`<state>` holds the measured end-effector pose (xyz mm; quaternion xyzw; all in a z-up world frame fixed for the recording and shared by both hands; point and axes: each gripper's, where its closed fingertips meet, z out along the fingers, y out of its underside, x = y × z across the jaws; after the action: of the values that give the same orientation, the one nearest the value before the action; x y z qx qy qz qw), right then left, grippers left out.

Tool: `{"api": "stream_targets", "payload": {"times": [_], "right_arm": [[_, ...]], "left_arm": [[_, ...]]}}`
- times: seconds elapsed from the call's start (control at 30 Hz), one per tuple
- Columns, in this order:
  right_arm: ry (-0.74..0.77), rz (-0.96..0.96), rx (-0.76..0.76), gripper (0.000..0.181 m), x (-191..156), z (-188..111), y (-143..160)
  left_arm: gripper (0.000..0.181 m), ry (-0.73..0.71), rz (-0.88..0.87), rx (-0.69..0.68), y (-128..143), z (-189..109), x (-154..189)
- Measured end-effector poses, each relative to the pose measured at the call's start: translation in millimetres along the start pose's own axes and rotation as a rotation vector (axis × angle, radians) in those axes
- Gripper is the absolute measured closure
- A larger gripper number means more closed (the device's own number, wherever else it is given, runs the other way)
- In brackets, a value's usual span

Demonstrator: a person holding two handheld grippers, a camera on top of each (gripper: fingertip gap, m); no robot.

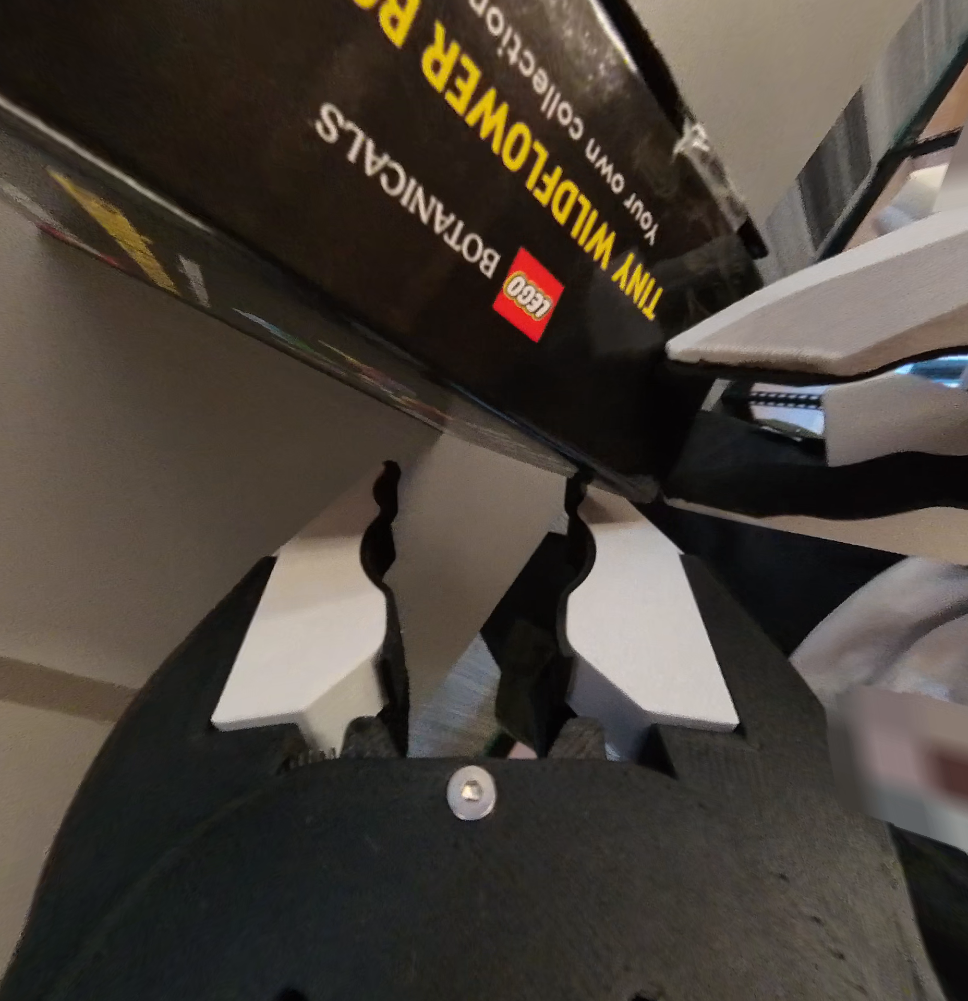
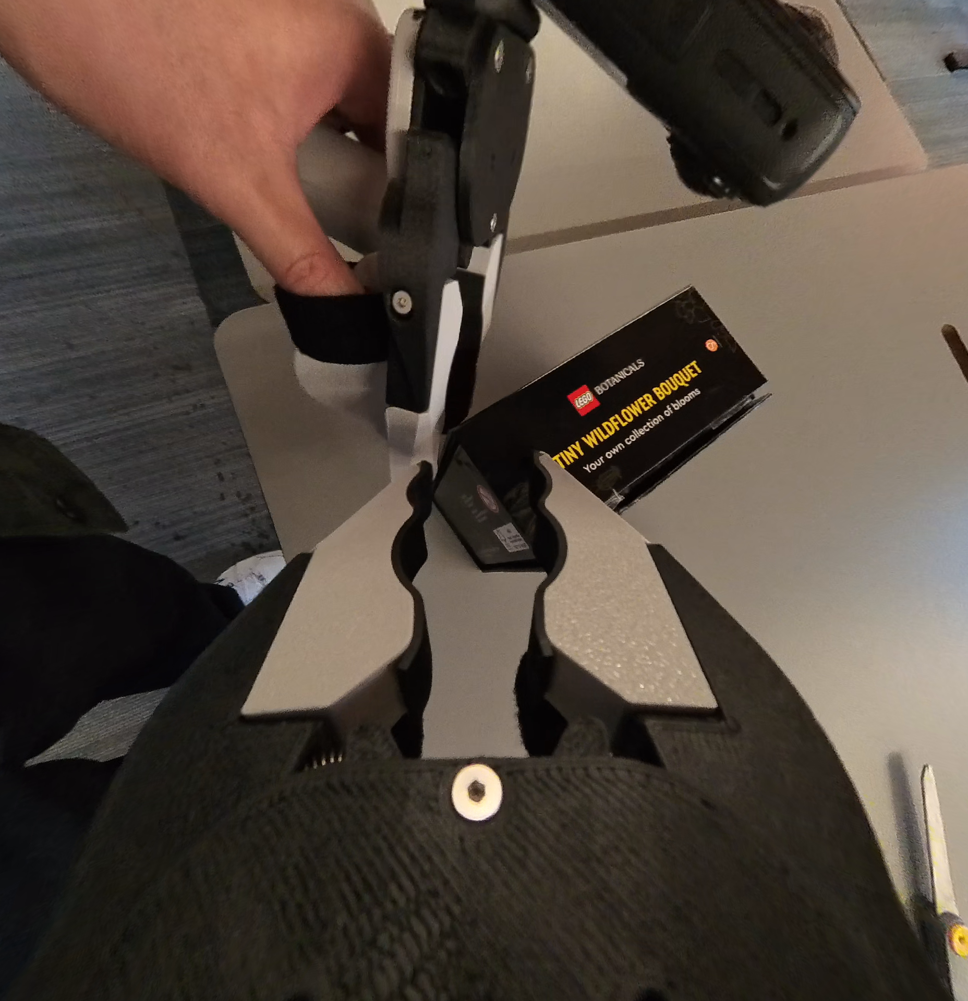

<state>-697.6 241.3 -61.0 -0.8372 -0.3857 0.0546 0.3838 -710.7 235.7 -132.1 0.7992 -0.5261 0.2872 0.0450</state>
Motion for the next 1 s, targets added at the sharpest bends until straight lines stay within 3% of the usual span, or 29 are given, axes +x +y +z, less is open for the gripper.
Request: {"api": "stream_targets", "payload": {"times": [0.13, 0.23, 0.3, 0.4, 0.47, 0.57, 0.67, 0.8, 1.0], "right_arm": [[-0.046, 0.055, 0.128, 0.144, 2.3, -21.9, -23.9], [0.005, 0.246, 0.271, 0.153, 39.0, -47.4, -31.8], [0.072, 0.366, 0.252, 0.162, 73.0, -45.1, -8.7], [0.105, 0.456, 0.087, 0.167, 97.8, -15.7, 38.6], [0.044, 0.514, 0.02, 0.17, 91.2, 5.5, 51.1], [-0.029, 0.61, 0.082, 0.18, 78.5, 18.6, 36.5], [-0.014, 0.696, 0.108, 0.181, 73.3, 21.4, 29.1], [-0.016, 0.814, 0.137, 0.181, 65.8, 18.7, 27.7], [-0.004, 0.85, 0.128, 0.181, 48.7, 14.8, 25.9]], "left_arm": [[0.112, -0.028, 0.064, -0.034, 0.5, -0.3, -4.9], [0.109, -0.068, 0.121, -0.06, -2.2, -7.4, -10.0], [0.111, -0.105, 0.18, -0.086, -4.4, -11.9, -12.3], [0.111, -0.166, 0.287, -0.141, -8.1, -16.6, -16.2], [0.118, -0.182, 0.337, -0.178, -9.0, -19.3, -17.9], [0.121, -0.143, 0.361, -0.169, -14.8, -23.9, -12.9], [0.123, -0.045, 0.346, -0.112, -23.6, -28.9, -0.4], [0.12, -0.021, 0.385, -0.144, -21.4, -29.9, -1.1], [0.119, -0.015, 0.547, -0.315, -9.3, -36.7, -6.3]]}}
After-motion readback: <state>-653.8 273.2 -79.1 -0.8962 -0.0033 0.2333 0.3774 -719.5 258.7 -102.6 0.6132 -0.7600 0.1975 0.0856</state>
